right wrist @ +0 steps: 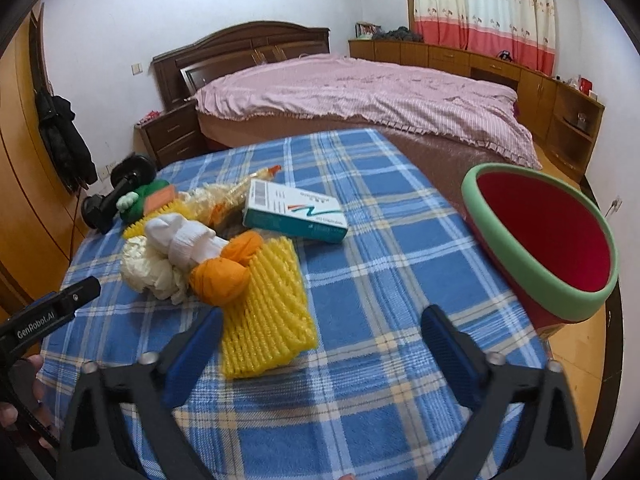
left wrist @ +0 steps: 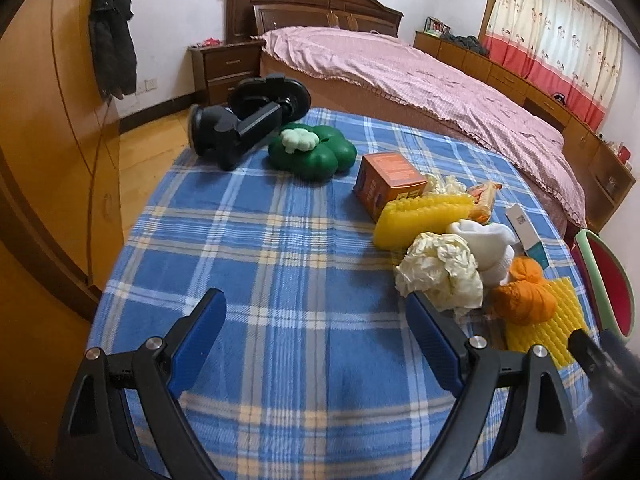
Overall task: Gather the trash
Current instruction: 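Move both tools toward the pile of items on the table, then grasp the yellow foam fruit net with the right tool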
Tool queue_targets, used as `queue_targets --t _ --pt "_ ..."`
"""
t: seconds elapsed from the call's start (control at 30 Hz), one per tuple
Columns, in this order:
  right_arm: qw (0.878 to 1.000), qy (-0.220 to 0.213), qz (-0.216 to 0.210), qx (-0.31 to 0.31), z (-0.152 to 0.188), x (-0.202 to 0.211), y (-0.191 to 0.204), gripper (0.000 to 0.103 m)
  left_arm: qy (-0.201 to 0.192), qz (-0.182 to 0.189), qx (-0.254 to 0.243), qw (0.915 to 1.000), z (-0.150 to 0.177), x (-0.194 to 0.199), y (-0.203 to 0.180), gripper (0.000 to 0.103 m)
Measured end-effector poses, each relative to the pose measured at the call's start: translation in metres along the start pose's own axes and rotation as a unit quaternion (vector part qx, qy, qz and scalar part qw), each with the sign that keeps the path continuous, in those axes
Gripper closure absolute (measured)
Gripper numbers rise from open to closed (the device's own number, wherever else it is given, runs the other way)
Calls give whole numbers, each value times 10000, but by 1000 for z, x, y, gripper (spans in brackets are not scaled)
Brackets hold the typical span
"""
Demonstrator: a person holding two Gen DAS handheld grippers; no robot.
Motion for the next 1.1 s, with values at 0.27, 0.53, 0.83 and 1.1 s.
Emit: queue_targets --t 0.27,0.53,0.83,1.1 --pt "9988 405 -249 -115 6 -20 2 68 185 410 1 9990 -13 -18 -2 12" --pt "9993 248 -167 -217 1 -9 -6 91 156 762 -10 9970 -18 -21 -10 12" --pt "9997 -211 55 -145 -12 18 -23 91 16 980 -182 9950 -16 -10 -31 12" --pt "9987 -363 54 -340 -18 26 -41 91 188 923 -294 9951 -16 -23 -44 24"
Point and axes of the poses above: each gripper's, at about its wrist camera, not at the fingertips, and x roughly against the way its jaws point, y to its left, z to its underside, the point moved 2 cm from there along -x, roughly the way its jaws point, and after that the axes turned 1 degree about -x, right-handed, at the moved point
